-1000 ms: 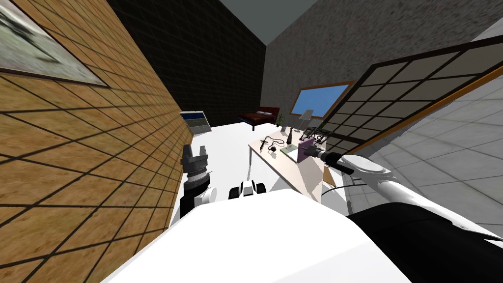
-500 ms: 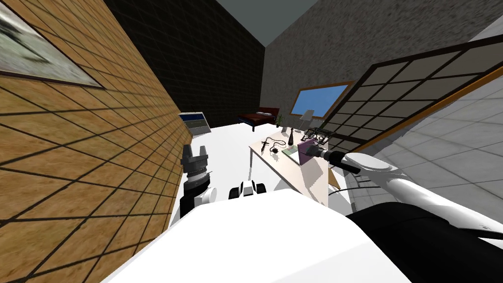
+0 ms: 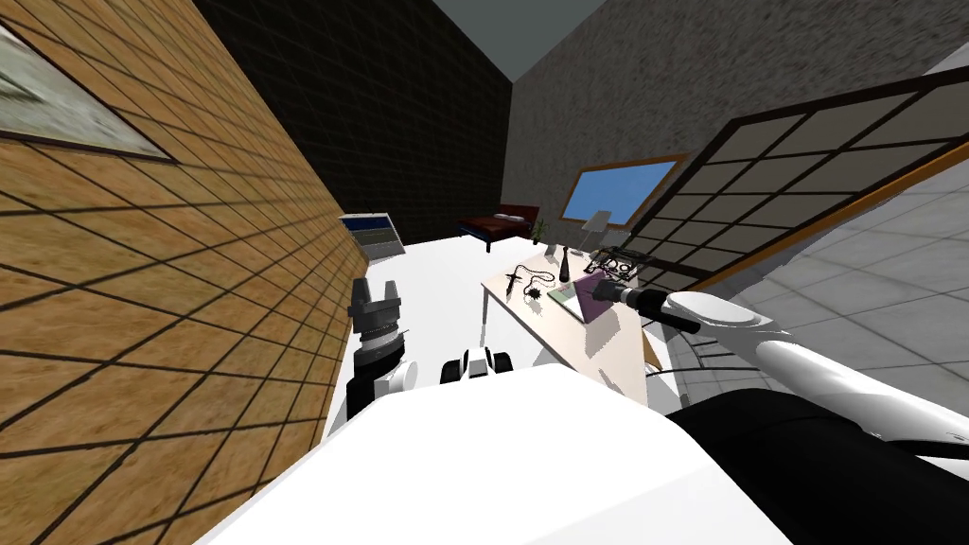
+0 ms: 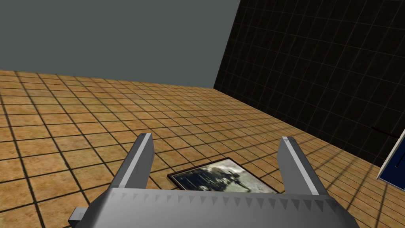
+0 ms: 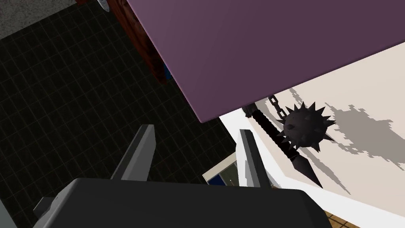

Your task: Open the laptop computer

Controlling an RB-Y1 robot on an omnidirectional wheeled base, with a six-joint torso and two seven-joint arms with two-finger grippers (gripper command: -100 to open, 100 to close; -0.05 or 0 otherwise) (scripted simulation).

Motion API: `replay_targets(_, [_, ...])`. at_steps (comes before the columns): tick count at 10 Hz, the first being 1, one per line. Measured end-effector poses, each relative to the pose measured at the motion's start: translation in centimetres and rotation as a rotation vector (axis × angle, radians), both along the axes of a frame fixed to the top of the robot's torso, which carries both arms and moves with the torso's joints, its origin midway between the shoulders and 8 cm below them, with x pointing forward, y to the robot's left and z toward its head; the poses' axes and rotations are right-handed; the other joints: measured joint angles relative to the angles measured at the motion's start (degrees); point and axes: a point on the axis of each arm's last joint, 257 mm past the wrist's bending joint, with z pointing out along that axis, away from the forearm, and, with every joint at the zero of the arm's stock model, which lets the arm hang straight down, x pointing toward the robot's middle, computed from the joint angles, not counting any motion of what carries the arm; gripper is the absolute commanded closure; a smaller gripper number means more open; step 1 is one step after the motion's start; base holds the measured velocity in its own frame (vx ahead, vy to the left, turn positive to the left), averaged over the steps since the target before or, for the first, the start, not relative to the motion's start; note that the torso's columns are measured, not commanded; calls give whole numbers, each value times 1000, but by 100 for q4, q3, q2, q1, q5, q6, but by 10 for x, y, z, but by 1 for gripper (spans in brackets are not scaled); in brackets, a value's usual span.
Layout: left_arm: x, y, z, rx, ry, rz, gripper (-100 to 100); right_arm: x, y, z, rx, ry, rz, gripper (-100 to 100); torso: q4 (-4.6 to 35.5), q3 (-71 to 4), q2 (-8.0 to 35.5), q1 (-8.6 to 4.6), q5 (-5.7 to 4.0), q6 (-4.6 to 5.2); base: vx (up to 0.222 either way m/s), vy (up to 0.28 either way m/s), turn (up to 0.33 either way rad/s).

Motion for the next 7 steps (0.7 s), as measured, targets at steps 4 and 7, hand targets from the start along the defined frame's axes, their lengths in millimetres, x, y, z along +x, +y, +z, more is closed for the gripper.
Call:
replay_targets(4, [0,0,0,0,0,0,0,-21,-10,-14,-45,129,17,100,-10,-20,-27,13,5,-4,159,67,-41])
replay_targets(7, [0,0,0,0,0,0,0,-33,-14,-21,-63,196,24,-100,-1,-1,1,-7,-2,-2,98,41,2])
